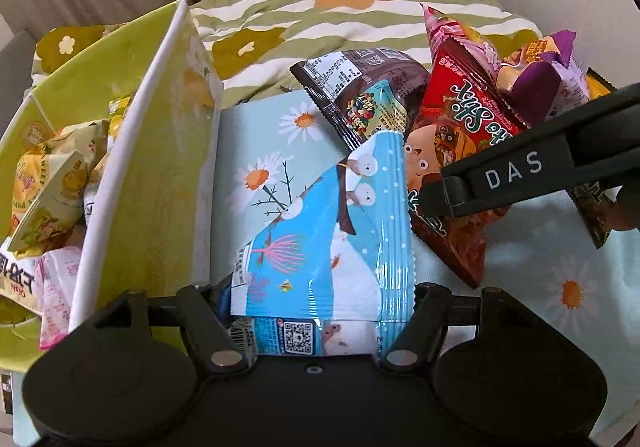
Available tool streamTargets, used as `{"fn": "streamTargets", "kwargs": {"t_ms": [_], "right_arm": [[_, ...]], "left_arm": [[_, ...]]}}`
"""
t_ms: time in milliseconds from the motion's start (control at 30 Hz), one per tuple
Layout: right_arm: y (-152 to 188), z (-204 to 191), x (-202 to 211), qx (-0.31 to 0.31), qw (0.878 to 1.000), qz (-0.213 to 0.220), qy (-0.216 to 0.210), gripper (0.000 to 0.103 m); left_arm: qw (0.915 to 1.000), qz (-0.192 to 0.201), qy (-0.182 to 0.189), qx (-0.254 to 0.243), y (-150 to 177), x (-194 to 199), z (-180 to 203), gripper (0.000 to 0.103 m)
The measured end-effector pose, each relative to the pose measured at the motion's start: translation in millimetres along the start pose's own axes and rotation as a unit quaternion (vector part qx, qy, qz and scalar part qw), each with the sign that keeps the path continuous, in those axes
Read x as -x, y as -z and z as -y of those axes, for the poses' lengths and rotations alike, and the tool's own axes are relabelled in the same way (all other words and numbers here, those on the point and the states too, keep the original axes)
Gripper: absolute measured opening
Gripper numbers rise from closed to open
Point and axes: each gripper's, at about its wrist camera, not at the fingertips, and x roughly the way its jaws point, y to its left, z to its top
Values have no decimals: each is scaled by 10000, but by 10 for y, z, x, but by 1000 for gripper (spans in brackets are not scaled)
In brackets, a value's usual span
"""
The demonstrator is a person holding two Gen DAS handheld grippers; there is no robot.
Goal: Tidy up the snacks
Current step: 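Carry both bags over the box and open both tools to drop them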
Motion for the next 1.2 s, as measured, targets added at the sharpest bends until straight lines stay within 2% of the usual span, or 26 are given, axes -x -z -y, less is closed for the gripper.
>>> {"fn": "streamTargets", "kwargs": {"t_ms": [300,567,733,967,1200], "right_arm": [[122,-101,229,243,9996,104,35,73],[139,-261,746,507,9978,411,-74,73],[88,-407,1082,794,9948,607,-199,73],[-99,-704,1351,1232,9871,862,-556,73],[-407,-1154,1438,1398,9803,1107,-855,73]], "left_arm": [[9998,162,38,121,21,219,34,73],[9977,592,-37,327,0,737,51,73],[9945,877,-246,520,-3,1132,-39,73],[9876,1067,-588,986,-62,1525,-475,73],[9779,1422,-939,1208,-359,1784,-1160,73]]}}
